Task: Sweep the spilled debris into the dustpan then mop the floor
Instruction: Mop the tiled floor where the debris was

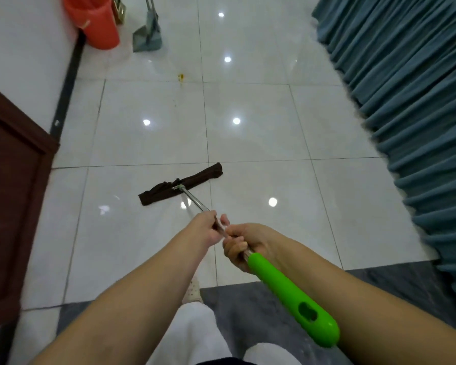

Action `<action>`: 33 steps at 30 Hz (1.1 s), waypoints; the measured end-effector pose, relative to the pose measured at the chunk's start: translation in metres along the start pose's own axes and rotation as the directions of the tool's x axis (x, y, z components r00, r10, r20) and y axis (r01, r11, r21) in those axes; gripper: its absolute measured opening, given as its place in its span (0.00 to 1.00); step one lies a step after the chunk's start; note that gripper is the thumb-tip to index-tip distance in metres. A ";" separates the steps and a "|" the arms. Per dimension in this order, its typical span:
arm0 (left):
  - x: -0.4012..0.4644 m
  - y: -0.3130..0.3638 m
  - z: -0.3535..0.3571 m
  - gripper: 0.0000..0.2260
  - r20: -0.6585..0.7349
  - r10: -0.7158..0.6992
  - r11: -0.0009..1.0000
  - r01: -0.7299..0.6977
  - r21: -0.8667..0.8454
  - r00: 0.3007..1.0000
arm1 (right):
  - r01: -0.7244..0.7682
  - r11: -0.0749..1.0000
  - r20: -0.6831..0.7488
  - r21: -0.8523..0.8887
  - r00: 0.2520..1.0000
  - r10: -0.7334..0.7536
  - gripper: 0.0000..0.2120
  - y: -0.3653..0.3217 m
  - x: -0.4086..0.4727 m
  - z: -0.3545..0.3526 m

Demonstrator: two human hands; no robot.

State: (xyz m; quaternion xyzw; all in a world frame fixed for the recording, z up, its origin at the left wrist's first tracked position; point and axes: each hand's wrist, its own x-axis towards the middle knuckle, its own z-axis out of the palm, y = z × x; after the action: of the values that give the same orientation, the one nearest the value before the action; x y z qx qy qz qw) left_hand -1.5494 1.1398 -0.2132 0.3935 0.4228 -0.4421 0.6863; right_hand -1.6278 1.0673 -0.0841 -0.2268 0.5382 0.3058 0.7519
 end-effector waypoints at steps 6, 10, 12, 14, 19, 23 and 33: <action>0.008 0.106 -0.011 0.12 0.014 -0.003 0.996 0.001 0.090 1.000 | 0.093 0.986 0.001 0.135 0.996 -0.094 0.14 -0.035 0.032 0.105; 0.020 0.146 -0.010 0.03 0.007 -0.015 0.997 0.015 0.078 1.000 | 0.079 0.984 -0.008 0.163 0.997 -0.079 0.12 -0.058 0.050 0.136; 0.028 0.164 -0.004 0.03 0.004 -0.010 0.997 0.010 0.082 1.000 | 0.070 0.982 -0.002 0.176 0.997 -0.071 0.12 -0.071 0.058 0.148; 0.034 0.184 0.002 0.03 0.003 -0.007 0.996 0.006 0.093 1.000 | 0.069 0.979 0.010 0.194 0.997 -0.073 0.13 -0.086 0.065 0.160; 0.051 0.237 0.023 0.08 0.003 0.002 0.994 -0.002 0.109 1.000 | 0.094 0.966 0.018 0.241 0.995 -0.102 0.14 -0.130 0.087 0.192; 0.067 0.286 0.050 0.06 -0.007 0.008 0.996 -0.007 0.093 1.000 | 0.085 0.969 0.015 0.233 0.996 -0.091 0.11 -0.180 0.100 0.220; 0.111 0.420 0.125 0.08 -0.004 -0.012 0.996 0.013 0.088 1.000 | 0.071 0.953 0.045 0.294 0.995 -0.088 0.10 -0.318 0.122 0.298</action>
State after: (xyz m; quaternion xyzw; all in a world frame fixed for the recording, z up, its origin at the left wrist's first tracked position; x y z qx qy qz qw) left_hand -1.0981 1.1208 -0.2052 0.4214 0.4065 -0.4639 0.6648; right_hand -1.1753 1.0672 -0.1009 -0.1259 0.5460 0.1990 0.8040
